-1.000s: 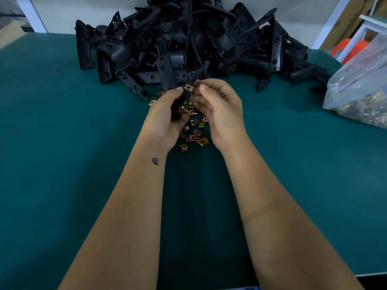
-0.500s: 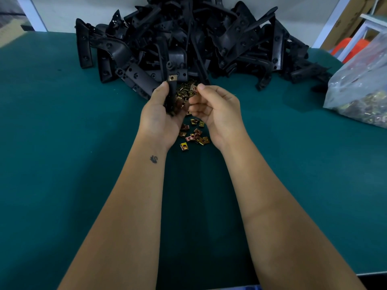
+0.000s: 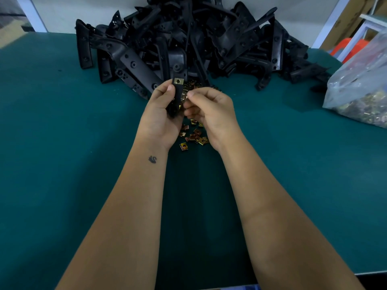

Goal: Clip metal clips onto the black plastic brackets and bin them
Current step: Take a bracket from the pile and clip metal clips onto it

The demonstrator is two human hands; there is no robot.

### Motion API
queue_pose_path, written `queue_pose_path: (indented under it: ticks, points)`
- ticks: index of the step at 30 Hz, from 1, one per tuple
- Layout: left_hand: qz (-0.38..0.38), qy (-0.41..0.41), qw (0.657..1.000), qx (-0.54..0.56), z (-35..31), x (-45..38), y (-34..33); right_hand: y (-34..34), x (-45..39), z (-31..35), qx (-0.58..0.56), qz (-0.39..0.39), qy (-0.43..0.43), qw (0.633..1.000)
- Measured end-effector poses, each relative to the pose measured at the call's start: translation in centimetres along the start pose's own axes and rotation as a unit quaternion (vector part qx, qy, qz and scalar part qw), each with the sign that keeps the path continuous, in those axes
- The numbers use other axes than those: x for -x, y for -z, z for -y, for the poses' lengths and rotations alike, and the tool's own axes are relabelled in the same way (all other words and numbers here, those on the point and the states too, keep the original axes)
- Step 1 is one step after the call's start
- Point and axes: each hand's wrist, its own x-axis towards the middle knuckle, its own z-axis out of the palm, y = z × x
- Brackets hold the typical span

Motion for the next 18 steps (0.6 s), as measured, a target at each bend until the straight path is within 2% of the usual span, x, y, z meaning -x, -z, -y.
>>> queue_pose_path:
  ticks: [18]
  points:
    - [-0.031, -0.027, 0.999, 0.012, 0.26, -0.07, 0.04, -0.14, -0.17, -0.33, 0.037, 0.006, -0.006, 0.999]
